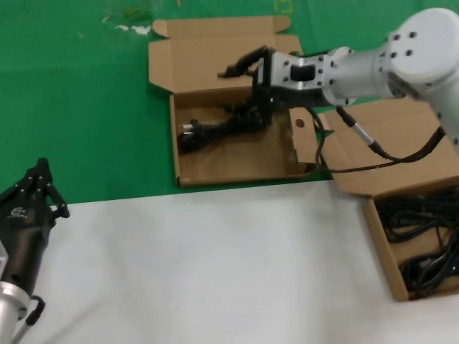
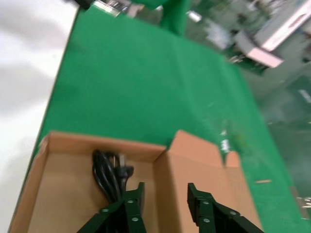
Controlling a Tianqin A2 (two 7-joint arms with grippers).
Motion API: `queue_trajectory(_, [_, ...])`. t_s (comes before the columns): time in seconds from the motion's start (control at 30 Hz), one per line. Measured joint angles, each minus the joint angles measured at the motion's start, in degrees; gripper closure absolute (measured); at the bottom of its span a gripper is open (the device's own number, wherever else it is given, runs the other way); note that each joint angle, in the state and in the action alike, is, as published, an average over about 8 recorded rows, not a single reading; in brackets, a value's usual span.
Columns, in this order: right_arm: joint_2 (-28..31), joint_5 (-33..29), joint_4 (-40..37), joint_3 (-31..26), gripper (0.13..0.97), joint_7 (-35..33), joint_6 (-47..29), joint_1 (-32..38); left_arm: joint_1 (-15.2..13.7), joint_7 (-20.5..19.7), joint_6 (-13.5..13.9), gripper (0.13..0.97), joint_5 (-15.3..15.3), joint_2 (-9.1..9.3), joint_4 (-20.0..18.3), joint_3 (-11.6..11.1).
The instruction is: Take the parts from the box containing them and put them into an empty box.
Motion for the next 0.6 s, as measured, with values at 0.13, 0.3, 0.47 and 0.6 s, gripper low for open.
queue_trajectory(0.13, [3.1, 2.5, 9.0, 2.5, 0.742, 4.2, 1.0, -4.6, 0.0, 0.0, 0.0, 0.957, 0.0, 0.0, 0.0, 0.0])
queue_trajectory(0.3, [7.0, 5.5, 20.9, 6.2, 0.629, 10.3, 3.3, -12.1, 0.0, 0.0, 0.0, 0.957, 0.0, 0.0, 0.0, 0.0])
queue_trajectory(0.47, [10.2, 7.0, 29.6, 9.0, 0.562, 15.2, 6.0, -19.2, 0.0, 0.0, 0.0, 0.957, 0.0, 0.0, 0.0, 0.0])
queue_trajectory(0.6, [11.2, 7.3, 32.0, 9.8, 0.511, 16.7, 6.8, -21.4, 0.0, 0.0, 0.0, 0.957, 0.0, 0.0, 0.0, 0.0])
